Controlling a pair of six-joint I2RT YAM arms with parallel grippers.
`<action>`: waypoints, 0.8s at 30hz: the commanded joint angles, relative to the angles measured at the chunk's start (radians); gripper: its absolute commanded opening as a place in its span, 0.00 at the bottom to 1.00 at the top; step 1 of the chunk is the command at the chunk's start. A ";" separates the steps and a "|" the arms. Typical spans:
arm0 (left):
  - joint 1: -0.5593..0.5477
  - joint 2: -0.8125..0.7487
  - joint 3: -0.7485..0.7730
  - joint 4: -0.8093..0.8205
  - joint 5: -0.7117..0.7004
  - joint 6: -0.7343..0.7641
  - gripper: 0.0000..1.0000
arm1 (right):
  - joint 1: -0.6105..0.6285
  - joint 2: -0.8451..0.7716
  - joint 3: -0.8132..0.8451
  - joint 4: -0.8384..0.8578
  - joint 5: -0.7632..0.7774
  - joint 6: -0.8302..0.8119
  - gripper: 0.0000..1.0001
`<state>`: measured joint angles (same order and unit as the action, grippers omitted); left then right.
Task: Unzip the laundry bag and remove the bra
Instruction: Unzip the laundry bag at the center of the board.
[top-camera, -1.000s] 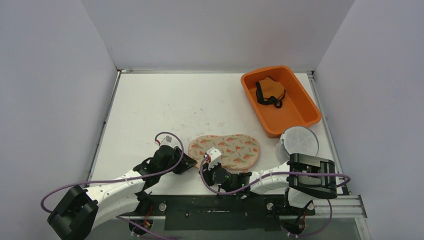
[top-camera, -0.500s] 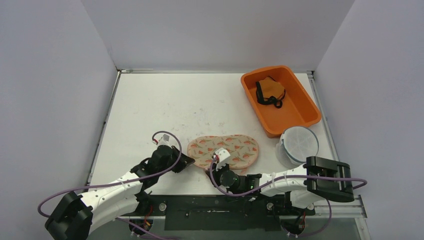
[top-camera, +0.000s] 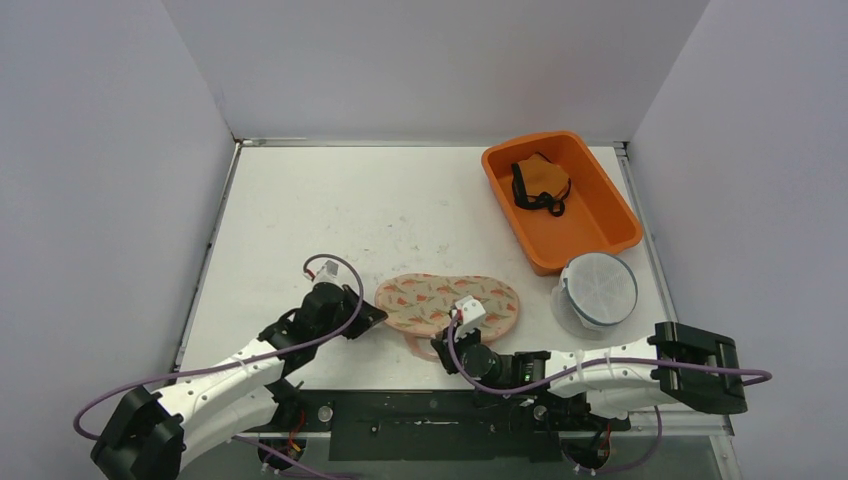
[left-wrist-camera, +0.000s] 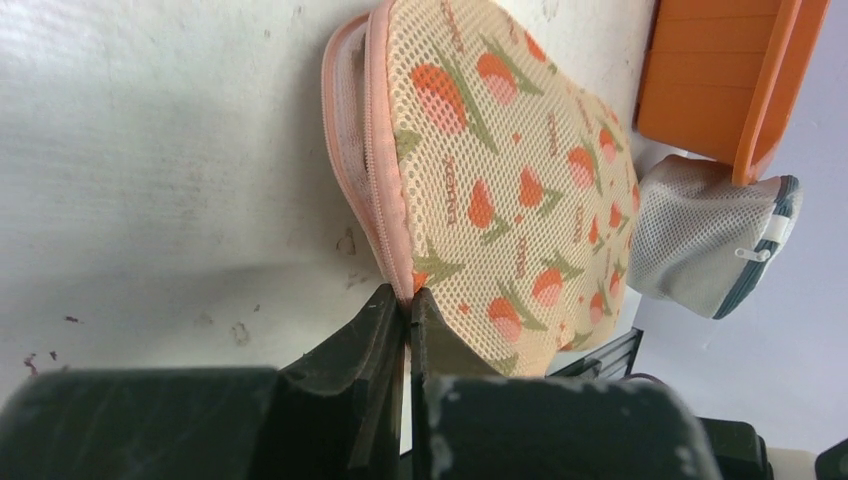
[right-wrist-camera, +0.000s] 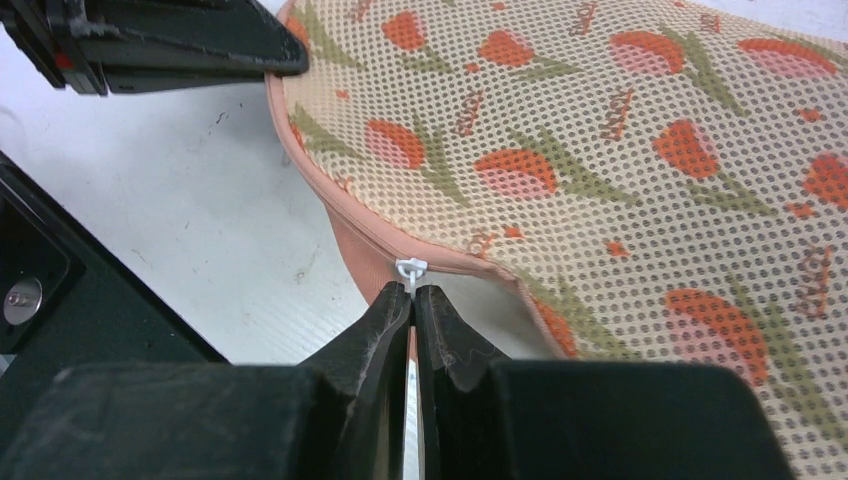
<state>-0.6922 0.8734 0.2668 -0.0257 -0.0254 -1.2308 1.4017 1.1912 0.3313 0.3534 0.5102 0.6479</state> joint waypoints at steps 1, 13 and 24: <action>0.062 0.005 0.093 -0.071 -0.054 0.107 0.00 | 0.018 -0.015 -0.007 -0.019 0.042 0.007 0.05; 0.175 -0.007 0.143 -0.133 0.024 0.175 0.66 | 0.023 0.175 0.071 0.123 -0.011 -0.038 0.05; 0.075 -0.285 -0.011 -0.144 0.113 -0.042 0.90 | 0.011 0.260 0.127 0.177 -0.066 -0.069 0.05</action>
<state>-0.5457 0.6285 0.3088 -0.2085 0.0647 -1.1507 1.4143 1.4315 0.4114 0.4576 0.4625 0.5968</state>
